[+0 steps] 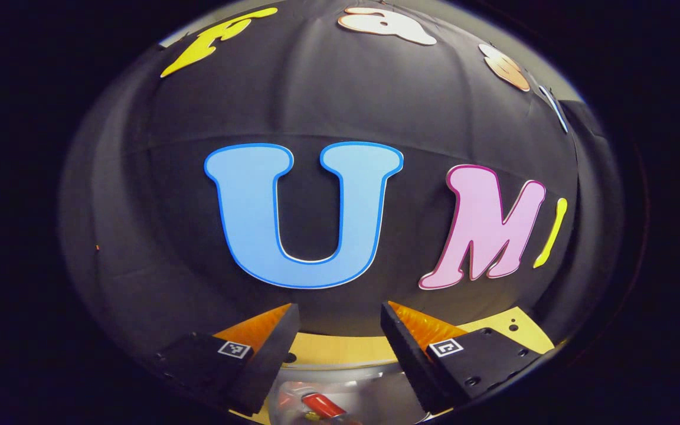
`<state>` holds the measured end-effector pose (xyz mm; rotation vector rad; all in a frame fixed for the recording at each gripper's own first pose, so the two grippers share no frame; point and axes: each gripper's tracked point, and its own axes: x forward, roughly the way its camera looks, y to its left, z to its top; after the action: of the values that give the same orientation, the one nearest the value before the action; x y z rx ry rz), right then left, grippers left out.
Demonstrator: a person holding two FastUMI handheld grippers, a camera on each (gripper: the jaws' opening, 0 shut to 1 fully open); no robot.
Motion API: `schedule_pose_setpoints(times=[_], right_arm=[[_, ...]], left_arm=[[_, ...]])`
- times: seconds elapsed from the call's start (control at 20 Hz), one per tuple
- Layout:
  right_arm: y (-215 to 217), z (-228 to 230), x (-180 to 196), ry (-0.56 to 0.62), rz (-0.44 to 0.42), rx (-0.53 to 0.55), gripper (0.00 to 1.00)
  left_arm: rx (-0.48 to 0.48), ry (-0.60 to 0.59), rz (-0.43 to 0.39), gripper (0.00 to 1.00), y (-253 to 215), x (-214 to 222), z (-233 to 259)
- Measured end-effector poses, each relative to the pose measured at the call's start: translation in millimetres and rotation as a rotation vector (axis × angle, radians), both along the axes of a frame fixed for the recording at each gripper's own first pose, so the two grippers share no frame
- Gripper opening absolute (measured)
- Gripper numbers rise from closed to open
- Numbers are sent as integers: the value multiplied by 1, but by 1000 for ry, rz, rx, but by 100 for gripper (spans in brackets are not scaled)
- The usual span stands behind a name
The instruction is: Press the lid of the desktop garbage bin to open it, pick up the crumpled paper on the desktop and throw it into the bin, then pick up the pop can on the desktop and drop it into the bin, and finally close the garbage bin lid.
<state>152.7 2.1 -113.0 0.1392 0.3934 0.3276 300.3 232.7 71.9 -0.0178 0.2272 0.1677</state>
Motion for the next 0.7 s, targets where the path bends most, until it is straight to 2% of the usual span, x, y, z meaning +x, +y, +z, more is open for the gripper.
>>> schedule_pose_setpoints(times=[0.1, 0.3, 0.4, 0.5, 0.7], right_arm=[[0, 2, 3, -10, 1, -9, 95], [7, 6, 9, -14, 12, -2, 95], [14, 10, 12, -18, 20, 9, 95], [22, 13, 11, -28, 36, 8, 95], [24, 12, 6, -29, 47, -8, 95]], left_arm=[[38, 2, -21, 95, -10, -23, -3], [47, -1, -80, 94, -41, -61, -25], [72, 33, -99, 95, -52, -76, -45], [98, 96, -153, 95, -65, -95, -72], [-1, 182, -138, 95, -66, -108, -108]])
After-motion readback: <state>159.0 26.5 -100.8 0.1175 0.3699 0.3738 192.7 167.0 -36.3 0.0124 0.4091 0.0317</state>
